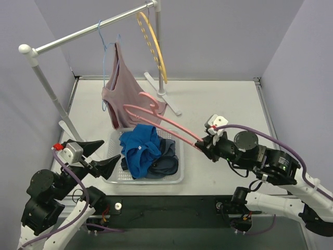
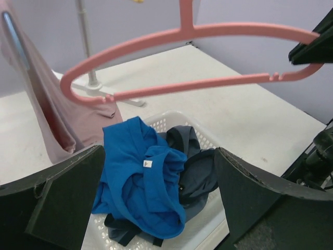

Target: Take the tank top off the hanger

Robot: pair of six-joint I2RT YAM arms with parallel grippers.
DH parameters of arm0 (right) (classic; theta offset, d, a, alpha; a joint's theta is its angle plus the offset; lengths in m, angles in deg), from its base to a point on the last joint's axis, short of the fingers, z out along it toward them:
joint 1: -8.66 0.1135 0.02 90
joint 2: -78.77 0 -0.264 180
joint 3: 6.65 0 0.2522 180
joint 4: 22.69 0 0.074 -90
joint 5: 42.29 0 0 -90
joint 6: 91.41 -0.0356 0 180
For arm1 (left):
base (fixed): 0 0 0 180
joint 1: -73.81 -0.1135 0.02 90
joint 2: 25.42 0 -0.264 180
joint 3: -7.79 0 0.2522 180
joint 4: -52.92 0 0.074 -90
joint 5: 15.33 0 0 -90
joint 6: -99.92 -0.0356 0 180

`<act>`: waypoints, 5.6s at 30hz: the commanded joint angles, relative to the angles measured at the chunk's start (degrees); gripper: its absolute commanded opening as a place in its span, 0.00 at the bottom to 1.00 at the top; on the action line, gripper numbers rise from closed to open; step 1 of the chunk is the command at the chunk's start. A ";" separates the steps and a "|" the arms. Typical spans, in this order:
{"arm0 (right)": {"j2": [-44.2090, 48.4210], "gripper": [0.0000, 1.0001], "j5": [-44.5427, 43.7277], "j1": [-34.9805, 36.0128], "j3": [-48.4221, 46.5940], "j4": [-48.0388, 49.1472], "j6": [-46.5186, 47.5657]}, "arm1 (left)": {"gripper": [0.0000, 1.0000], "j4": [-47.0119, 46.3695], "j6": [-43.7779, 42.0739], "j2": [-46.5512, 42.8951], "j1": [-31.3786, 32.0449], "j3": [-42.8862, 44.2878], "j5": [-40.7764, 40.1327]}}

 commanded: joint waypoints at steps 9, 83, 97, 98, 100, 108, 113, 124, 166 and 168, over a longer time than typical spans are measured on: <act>-20.68 0.00 -20.10 -1.46 -14.74 12.57 4.32 | 0.97 -3.59 -0.22 -8.82 -0.02 -11.15 -5.72; 3.30 0.88 -12.81 1.08 11.01 15.58 -16.94 | 0.55 -10.97 -12.97 62.17 -1.25 44.83 -37.44; 1.80 0.88 -14.57 1.08 11.18 15.49 -15.80 | 0.58 -3.51 -11.83 64.64 -2.04 52.99 -36.38; 1.80 0.87 -14.57 1.08 11.18 15.49 -16.06 | 0.57 -0.11 -11.13 65.17 -2.13 54.14 -36.92; 1.63 0.88 -14.22 1.08 11.10 15.49 -16.68 | 0.57 2.90 -9.54 66.49 -2.57 56.43 -38.32; 1.10 0.88 -13.51 1.08 11.18 15.48 -17.56 | 0.57 7.84 -7.87 68.78 -3.36 58.73 -37.89; 1.63 0.88 -13.77 1.17 11.36 15.22 -17.65 | 0.50 7.14 -7.78 69.31 -4.94 56.79 -36.83; 2.25 0.87 -14.57 1.17 11.45 14.87 -17.12 | 0.52 6.61 -10.25 69.22 -5.30 55.56 -35.00; 0.75 0.87 -13.78 1.26 10.66 14.69 -17.65 | 0.24 -0.16 -14.55 64.30 -6.00 45.19 -37.89; 0.57 0.87 -13.78 1.34 10.57 14.61 -17.65 | 0.14 -0.77 -14.81 63.95 -6.00 45.80 -37.54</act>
